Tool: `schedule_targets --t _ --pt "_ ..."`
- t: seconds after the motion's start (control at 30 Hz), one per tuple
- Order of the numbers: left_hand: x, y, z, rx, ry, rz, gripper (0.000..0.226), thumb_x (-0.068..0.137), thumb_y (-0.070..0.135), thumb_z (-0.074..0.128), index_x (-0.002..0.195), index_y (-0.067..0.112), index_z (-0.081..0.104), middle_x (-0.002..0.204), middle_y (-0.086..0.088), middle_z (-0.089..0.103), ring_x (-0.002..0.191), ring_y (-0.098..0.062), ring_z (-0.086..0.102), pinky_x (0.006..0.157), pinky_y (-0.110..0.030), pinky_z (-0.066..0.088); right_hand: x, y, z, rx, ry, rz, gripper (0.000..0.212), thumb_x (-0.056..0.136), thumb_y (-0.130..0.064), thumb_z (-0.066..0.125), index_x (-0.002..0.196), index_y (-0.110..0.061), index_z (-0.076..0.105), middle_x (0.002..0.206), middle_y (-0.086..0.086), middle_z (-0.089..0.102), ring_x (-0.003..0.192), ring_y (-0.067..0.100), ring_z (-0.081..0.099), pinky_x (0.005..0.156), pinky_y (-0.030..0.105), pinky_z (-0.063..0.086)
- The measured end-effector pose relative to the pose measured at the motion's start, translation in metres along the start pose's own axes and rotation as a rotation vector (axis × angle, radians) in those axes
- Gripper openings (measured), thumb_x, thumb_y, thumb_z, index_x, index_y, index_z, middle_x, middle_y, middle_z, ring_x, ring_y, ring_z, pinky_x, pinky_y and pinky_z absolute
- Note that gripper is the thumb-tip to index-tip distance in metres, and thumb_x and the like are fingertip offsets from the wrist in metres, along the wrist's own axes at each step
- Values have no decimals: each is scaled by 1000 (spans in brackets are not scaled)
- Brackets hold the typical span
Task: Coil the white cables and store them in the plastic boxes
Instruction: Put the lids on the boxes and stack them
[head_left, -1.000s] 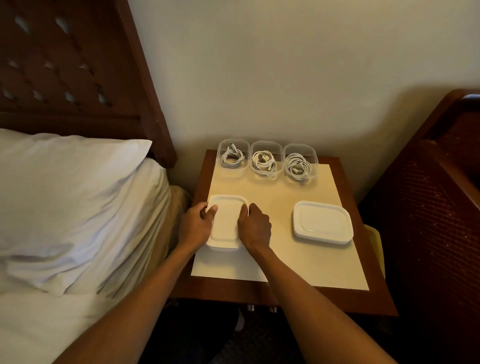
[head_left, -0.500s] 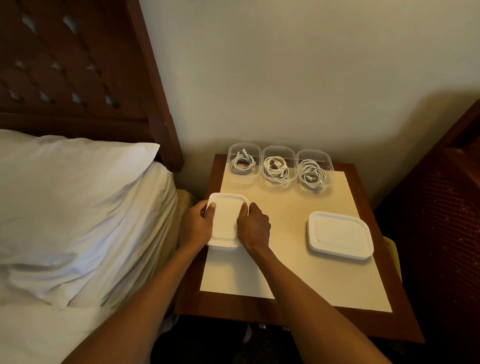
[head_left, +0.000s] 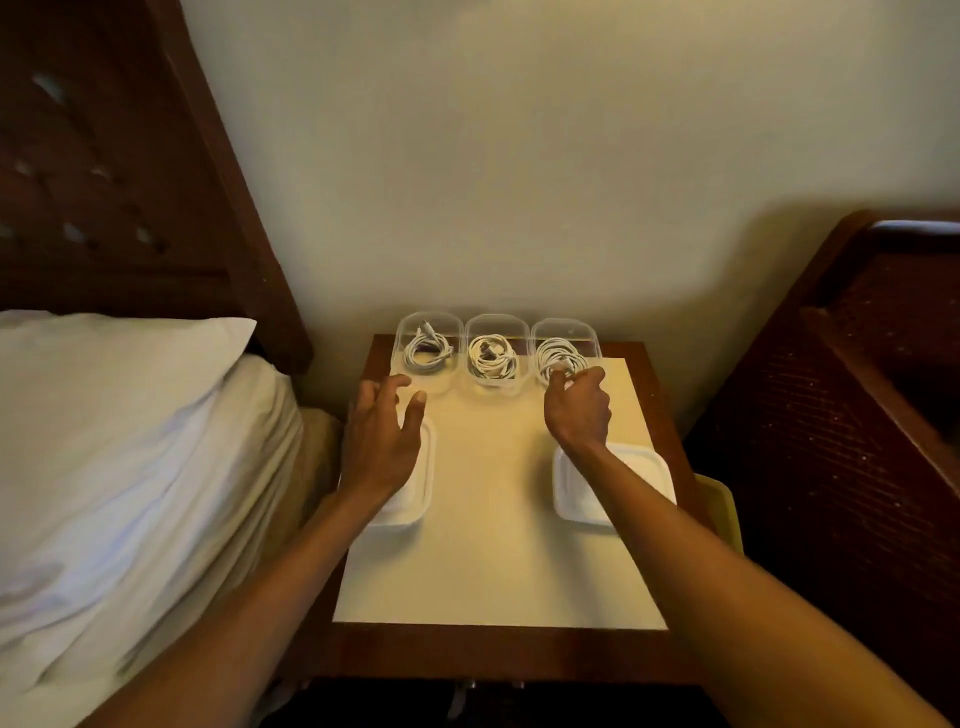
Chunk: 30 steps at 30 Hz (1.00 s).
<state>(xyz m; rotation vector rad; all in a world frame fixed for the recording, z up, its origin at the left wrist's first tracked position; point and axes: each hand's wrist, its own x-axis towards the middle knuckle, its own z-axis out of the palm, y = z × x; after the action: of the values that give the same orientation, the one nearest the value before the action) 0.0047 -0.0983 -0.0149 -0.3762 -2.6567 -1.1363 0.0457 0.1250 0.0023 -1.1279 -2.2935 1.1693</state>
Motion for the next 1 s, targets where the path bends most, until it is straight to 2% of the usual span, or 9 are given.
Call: schedule_targets --t 0.17,0.27,0.37,0.5,0.63,0.77,0.87,0.93,1.0 --pt "4 35 33 -113 -99 103 42 98 50 41 127 23 57 124 -1 55 102 -10 53 87 -34 50 48 20 -21 -197 -4 75 54 103 -39 37 143 -4 32 138 23 50 124 42 50 97 44 44" --pt "9 39 48 -124 -164 113 46 96 54 38 127 26 55 125 2 56 102 -11 55 87 -36 54 70 30 -14 -161 -102 119 48 103 -36 36 137 -3 43 138 22 49 125 40 49 98 40 42" --pt "13 39 57 -155 -176 118 38 99 49 42 126 25 56 119 2 59 99 -12 57 85 -39 55 79 36 -10 -92 -143 128 37 101 -22 39 129 -1 53 133 22 53 122 37 50 93 35 42" --pt "11 46 64 -174 -190 81 32 102 41 47 126 23 57 117 2 62 99 -12 58 87 -40 56 70 42 -17 21 -53 29 31 101 -19 43 121 -1 57 122 15 59 112 32 54 81 31 43" --pt "-4 66 61 -213 -197 28 30 102 37 48 125 20 58 115 5 61 98 -11 57 88 -35 55 45 52 -31 120 -9 -46 24 101 -22 45 115 -8 58 113 11 64 97 30 65 78 39 59" --pt "-20 84 55 -303 -205 -114 35 103 40 46 127 19 58 125 -2 63 105 -18 61 94 -40 54 0 57 -46 214 -91 -94 14 102 -22 44 108 -15 55 104 8 67 87 25 67 70 34 60" --pt "-37 92 46 -299 -188 -207 39 104 42 40 128 17 59 130 -5 63 114 -24 61 99 -41 50 -41 53 -49 228 -167 -91 18 102 -22 44 113 -13 56 101 9 67 78 22 68 61 27 58" --pt "-53 93 37 -267 -184 -225 40 105 40 38 126 14 60 127 -7 65 113 -26 61 97 -39 49 -67 49 -45 236 -218 -101 19 102 -20 44 113 -10 56 97 11 67 69 19 65 50 20 51" --pt "-69 90 29 -216 -185 -239 36 106 35 37 118 12 63 119 -9 68 107 -29 61 91 -39 50 -91 48 -43 242 -254 -91 18 101 -20 43 109 -9 55 94 16 68 63 19 63 46 22 48"
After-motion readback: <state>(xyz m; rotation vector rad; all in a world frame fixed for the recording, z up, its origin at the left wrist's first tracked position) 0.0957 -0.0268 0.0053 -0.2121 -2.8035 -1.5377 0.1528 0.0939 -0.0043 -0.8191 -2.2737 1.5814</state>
